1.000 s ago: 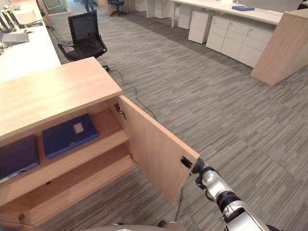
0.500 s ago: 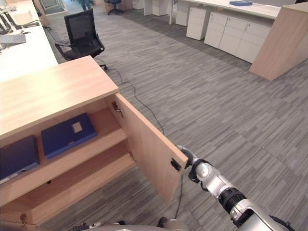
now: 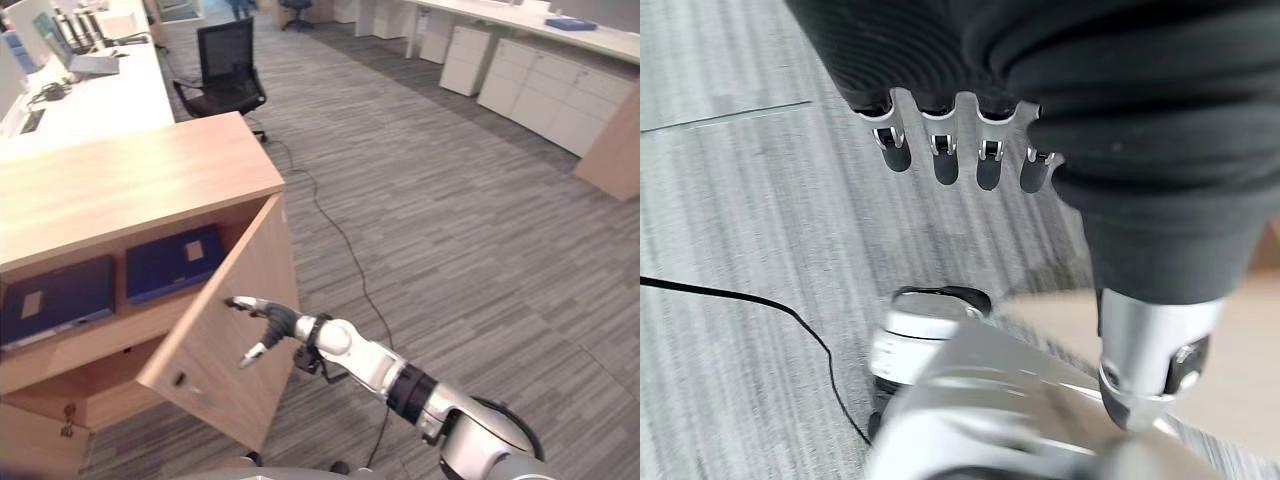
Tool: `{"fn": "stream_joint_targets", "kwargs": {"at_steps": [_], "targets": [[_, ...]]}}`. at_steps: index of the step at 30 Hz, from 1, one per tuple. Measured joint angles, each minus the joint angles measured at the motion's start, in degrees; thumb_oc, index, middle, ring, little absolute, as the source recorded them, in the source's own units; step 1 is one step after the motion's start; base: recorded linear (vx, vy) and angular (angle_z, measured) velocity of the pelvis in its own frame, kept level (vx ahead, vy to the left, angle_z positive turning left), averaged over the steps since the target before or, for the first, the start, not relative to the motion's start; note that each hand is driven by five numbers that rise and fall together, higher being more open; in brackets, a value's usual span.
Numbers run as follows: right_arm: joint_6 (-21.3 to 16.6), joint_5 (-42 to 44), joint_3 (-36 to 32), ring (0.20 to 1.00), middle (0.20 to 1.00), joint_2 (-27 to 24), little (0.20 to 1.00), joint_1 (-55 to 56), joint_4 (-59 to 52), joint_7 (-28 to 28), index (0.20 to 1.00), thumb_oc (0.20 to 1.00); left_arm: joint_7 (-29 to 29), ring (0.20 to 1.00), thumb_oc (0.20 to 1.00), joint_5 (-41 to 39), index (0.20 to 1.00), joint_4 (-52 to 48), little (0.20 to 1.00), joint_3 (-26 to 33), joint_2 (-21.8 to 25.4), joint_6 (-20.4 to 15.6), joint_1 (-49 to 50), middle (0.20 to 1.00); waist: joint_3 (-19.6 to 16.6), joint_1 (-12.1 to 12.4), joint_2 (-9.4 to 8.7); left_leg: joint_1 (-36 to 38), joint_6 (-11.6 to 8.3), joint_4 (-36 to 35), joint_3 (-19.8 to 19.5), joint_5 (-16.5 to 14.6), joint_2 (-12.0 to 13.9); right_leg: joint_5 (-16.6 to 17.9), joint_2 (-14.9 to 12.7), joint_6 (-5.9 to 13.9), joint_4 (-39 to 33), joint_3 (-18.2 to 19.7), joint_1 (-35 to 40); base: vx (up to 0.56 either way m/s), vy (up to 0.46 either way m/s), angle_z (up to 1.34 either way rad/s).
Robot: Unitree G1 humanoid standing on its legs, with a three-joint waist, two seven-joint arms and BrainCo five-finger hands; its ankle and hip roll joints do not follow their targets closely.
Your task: Put the empty folder in the office cabinet
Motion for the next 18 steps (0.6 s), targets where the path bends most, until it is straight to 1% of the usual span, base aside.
{"fn": "stream_joint_targets", "kwargs": {"at_steps": [1,2,4,8,9,10,11,12,13,14,15,16,17,18], "targets": [[-0.12,-0.04,0.27,1.0,1.0,1.18,1.0,-0.01,-0.02,0.49,1.0,1.0,0.02,1.0,1.0,0.0,1.0,0.69,1.0,0.04,0.02,0.07,0.3,1.0,0.02,0.25,0.1,-0.07,0.04,-0.83,-0.23,-0.11,-0.09,-0.31,-0.23,0.11,0.73,-0.36,-0.11,0.0,-0.017,0.18],[-0.12,-0.15,0.59,1.0,1.0,1.07,1.0,-0.01,-0.01,0.61,1.0,1.0,0.05,1.0,1.0,0.0,1.0,1.18,1.0,0.11,0.1,0.18,0.37,1.0,0.0,0.35,0.14,0.03,0.05,-1.24,-0.44,-0.21,-0.1,-0.45,-0.37,0.13,1.11,-0.83,-0.17,0.0,-0.016,0.23],[-0.06,-0.19,1.79,1.0,1.0,0.69,1.0,0.0,0.14,1.11,1.0,1.0,0.05,1.0,1.0,-0.03,1.0,1.16,1.0,0.15,0.31,0.18,0.47,1.0,-0.03,0.59,0.07,-0.22,0.14,-1.67,-0.85,-1.38,-0.11,-0.63,-0.61,0.27,1.63,-1.37,-0.29,0.0,-0.007,0.13],[-0.05,-0.19,3.26,1.0,1.0,0.86,1.0,0.01,0.15,1.6,1.0,1.0,0.11,1.0,1.0,-0.22,1.0,1.04,1.0,0.18,0.52,0.07,0.72,1.0,-0.46,1.15,-0.46,-0.74,0.37,-1.54,-1.34,-1.68,-0.1,-0.65,-0.7,0.29,1.87,-1.87,-0.44,-0.06,-0.038,0.11],[-0.23,-0.26,3.76,1.0,1.0,0.51,1.0,-0.04,0.03,1.52,1.0,1.0,0.27,1.0,1.0,-0.83,1.0,1.07,1.0,-0.3,0.04,-0.01,0.0,1.0,-0.54,0.92,-0.48,-2.23,-0.24,-0.42,-2.38,-0.55,0.16,-0.62,0.06,0.28,2.46,-3.0,-0.47,-0.09,-0.086,0.58],[-0.36,-0.27,3.9,1.0,1.0,-0.12,1.0,-0.15,0.07,1.22,1.0,1.0,0.68,1.0,1.0,-1.2,1.0,1.04,1.0,-0.71,0.51,-0.07,-1.48,1.0,-0.11,0.68,-1.32,-4.69,-1.93,1.93,-3.03,0.92,0.13,-0.98,-1.19,-0.47,1.89,-4.47,-0.78,0.0,-0.041,0.99],[-0.35,-0.29,3.95,1.0,1.0,-0.97,1.0,-0.33,0.01,1.19,1.0,1.0,1.24,1.0,1.0,-1.47,1.0,1.04,1.0,-0.27,0.47,-0.17,-3.37,1.0,0.15,0.45,-2.38,-7.34,-2.12,3.44,-0.95,2.91,0.21,-0.84,-1.93,-0.92,0.65,-7.22,-0.56,-0.02,-0.043,1.26],[-0.65,-1.04,3.93,1.0,1.0,-1.61,1.0,-0.32,0.64,1.09,1.0,1.0,1.63,1.0,1.0,-1.56,1.0,1.66,1.0,-0.14,0.66,-0.27,-5.15,1.0,0.5,0.29,-2.95,-8.25,-0.41,2.85,7.68,1.74,1.48,0.51,-2.57,-3.27,-1.15,-10.53,0.17,-0.03,0.012,1.29],[-0.68,-1.74,3.9,1.0,1.0,-1.61,1.0,-0.29,1.24,1.01,1.0,1.0,1.98,1.0,1.0,-1.59,1.0,1.61,1.0,0.21,1.26,-0.35,-6.41,1.0,1.14,-0.19,-3.38,-9.08,0.37,6.03,16.74,1.31,4.16,1.1,-2.39,-4.03,-3.08,-12.63,0.99,-0.04,0.048,0.91],[-0.68,-2.7,3.92,1.0,1.0,-1.32,1.0,-0.06,1.66,1.09,1.0,1.0,1.56,1.0,1.0,-1.61,1.0,1.63,1.0,0.22,2.92,-0.42,-6.08,1.0,1.57,0.22,-5.01,-8.72,0.19,7.24,18.75,1.18,4.43,1.22,-3.45,-4.11,-3.51,-12.67,0.85,-0.02,0.092,0.55],[-0.89,-2.85,3.76,1.0,1.0,-0.95,1.0,0.42,1.92,1.05,1.0,1.0,1.11,1.0,1.0,-1.59,1.0,1.81,1.0,0.32,3.78,-0.58,-5.87,1.0,1.58,0.14,-6.01,-7.92,0.23,7.96,21.78,0.96,4.9,2.12,-4.27,-3.94,-4.73,-14.22,1.58,0.02,0.145,0.49],[-1.13,-3.5,3.2,1.0,1.0,-0.31,1.0,1.85,2.74,0.85,1.0,1.0,0.65,1.0,1.0,-1.55,1.0,2.72,1.0,0.73,5.03,-0.93,-5.68,1.0,1.44,-0.29,-6.35,-6.56,0.32,7.91,26.46,0.88,5.54,4.07,-4.38,-2.66,-8.57,-16.69,4.22,0.05,0.208,1.38],[-0.78,-5.09,2.66,1.0,1.0,-0.9,1.0,4.1,4.61,0.79,1.0,1.0,1.01,1.0,1.0,-0.97,1.0,3.24,1.0,0.05,5.12,-0.76,-4.55,1.0,0.84,-2.21,-5.33,-3.53,-0.18,5.75,27.86,1.19,5.56,5.48,-4.42,0.22,-12.83,-19.87,7.19,0.05,0.167,1.45],[-0.73,-5.38,2.39,1.0,1.0,-0.75,1.0,4.31,5.74,0.78,1.0,1.0,1.47,1.0,1.0,-0.97,1.0,3.24,1.0,0.07,4.66,-0.86,-4.11,1.0,0.25,-2.05,-4.33,-2.3,-0.32,4.23,26.81,1.3,5.65,5.7,-4.45,0.75,-12.87,-19.83,7.19,0.03,0.241,1.22]]}}
